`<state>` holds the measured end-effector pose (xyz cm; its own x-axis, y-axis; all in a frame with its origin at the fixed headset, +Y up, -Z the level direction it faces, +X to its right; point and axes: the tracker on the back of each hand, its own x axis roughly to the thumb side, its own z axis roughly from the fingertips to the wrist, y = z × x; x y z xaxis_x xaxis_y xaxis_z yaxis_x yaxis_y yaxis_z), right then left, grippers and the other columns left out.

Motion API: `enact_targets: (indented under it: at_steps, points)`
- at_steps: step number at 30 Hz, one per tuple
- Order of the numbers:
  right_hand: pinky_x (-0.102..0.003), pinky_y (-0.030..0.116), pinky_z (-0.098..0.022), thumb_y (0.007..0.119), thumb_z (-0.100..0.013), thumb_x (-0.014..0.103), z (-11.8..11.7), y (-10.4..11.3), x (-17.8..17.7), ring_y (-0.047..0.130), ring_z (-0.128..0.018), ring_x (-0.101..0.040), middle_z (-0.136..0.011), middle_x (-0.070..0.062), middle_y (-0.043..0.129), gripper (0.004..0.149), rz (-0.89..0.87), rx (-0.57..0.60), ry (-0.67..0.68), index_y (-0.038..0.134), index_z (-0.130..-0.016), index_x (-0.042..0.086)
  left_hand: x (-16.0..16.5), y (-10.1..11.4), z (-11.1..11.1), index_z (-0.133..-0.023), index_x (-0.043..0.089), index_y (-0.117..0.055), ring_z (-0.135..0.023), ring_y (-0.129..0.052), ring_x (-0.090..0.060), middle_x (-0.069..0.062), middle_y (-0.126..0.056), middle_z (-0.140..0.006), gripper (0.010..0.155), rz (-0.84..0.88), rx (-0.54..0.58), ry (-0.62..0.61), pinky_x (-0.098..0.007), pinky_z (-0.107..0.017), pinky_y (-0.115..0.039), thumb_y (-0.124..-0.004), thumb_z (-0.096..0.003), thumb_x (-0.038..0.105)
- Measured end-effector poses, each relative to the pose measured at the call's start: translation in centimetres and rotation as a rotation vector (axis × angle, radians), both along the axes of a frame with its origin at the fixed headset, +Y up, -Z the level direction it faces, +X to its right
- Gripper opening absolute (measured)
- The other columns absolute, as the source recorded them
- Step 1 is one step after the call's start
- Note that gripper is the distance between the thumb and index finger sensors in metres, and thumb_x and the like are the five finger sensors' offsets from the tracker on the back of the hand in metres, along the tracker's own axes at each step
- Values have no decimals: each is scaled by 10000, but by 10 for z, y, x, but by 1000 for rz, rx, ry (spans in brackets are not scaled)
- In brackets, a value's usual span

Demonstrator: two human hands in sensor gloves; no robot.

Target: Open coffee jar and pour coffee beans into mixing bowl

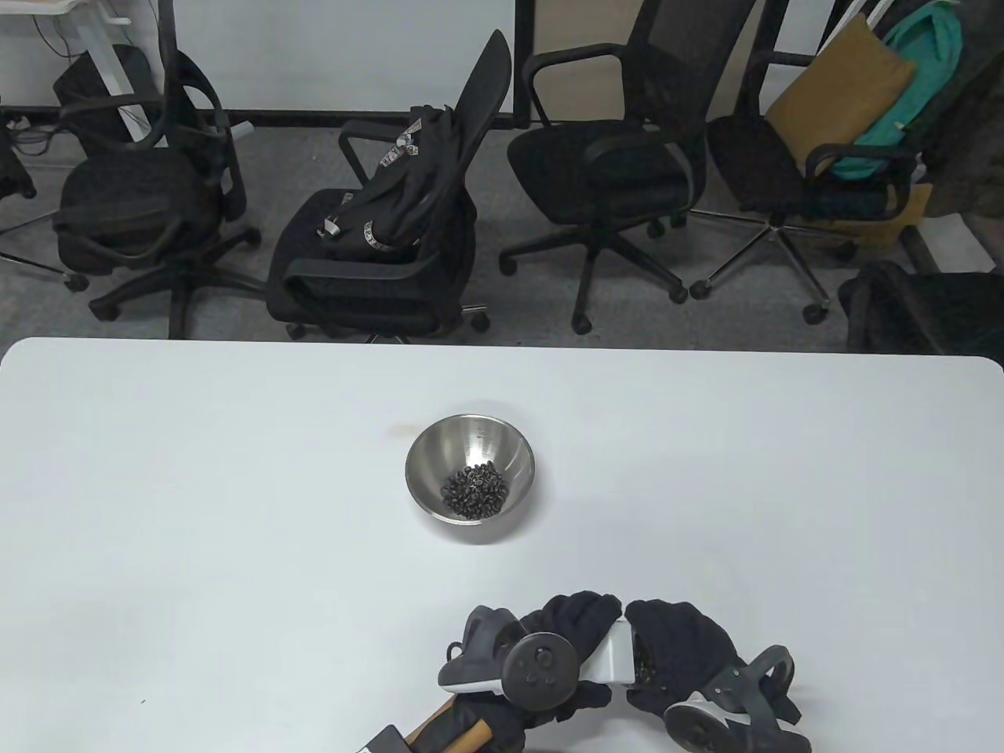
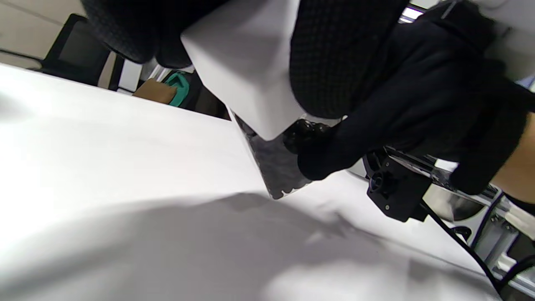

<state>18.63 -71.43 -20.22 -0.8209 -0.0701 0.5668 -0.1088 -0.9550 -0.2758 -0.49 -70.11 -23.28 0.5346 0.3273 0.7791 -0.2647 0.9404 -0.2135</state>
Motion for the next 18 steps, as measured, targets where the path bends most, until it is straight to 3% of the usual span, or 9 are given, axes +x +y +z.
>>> enact_targets:
  at_steps: [6, 10, 18]
  points:
    - [-513, 766, -638, 980, -359, 505, 0, 2, 2, 782, -794, -371, -958, -242, 716, 958, -20, 3, 5, 561, -1058, 1, 3, 2, 7, -1183, 8, -479, -989, -766, -482, -246, -611, -1129, 951, -28, 132, -52, -575, -716, -749, -973, -476, 409]
    - [-502, 777, -626, 979, -353, 516, 1, -1, 0, 795, -780, -361, -949, -239, 735, 955, 17, 25, 16, 577, -1052, 4, 8, 3, 16, -1171, 3, -494, -982, -779, -472, -250, -610, -1126, 946, -111, 292, -114, -564, -722, -763, -968, -467, 424]
    - [-525, 756, -651, 963, -388, 492, -6, -4, 1, 756, -831, -383, -996, -241, 669, 942, 20, 5, -21, 522, -1079, 29, 1, -3, 9, -1191, 13, -435, -1009, -762, -460, -247, -582, -1150, 956, -61, 256, -21, -559, -724, -742, -926, -500, 454]
